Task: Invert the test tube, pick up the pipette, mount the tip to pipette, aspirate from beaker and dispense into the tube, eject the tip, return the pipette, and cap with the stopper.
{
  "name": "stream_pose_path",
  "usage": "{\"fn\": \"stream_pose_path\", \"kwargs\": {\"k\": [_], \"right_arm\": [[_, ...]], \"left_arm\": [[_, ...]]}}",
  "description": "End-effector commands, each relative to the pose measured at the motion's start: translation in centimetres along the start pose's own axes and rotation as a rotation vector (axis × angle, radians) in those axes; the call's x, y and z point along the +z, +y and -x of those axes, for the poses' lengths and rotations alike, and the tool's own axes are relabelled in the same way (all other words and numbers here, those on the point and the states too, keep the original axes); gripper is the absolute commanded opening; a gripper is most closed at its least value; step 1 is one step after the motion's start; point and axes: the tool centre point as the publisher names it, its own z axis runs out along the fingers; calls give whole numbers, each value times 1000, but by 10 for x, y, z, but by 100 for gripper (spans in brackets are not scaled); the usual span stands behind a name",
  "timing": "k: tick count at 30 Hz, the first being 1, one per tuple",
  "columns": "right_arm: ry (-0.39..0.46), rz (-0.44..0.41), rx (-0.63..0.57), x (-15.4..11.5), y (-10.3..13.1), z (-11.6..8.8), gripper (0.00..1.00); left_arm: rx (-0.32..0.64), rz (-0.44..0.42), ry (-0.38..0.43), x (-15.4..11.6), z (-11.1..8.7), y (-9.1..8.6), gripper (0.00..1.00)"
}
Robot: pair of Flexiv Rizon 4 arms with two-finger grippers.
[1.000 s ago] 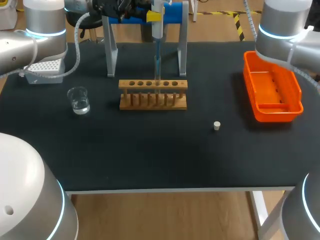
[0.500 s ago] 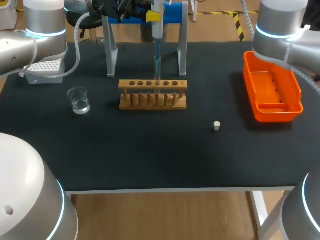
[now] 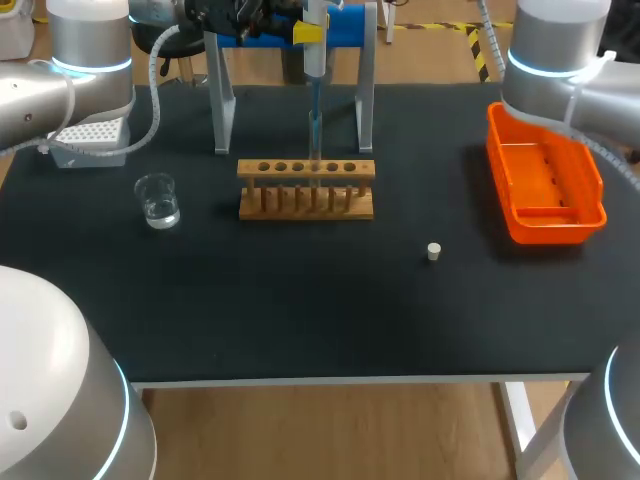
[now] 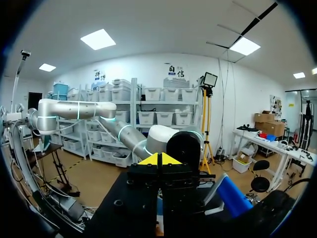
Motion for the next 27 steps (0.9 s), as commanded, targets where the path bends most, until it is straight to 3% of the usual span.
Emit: {"fn": "stream_pose_path", "kwargs": {"k": [1,27], "right_arm": [[6,-3,2,1,-1,2,0],[7,-10,44,-1,-17,1,0]], "left_arm": [[1,0,-3,1,0,0,0],[1,0,-3,1,0,0,0]]}}
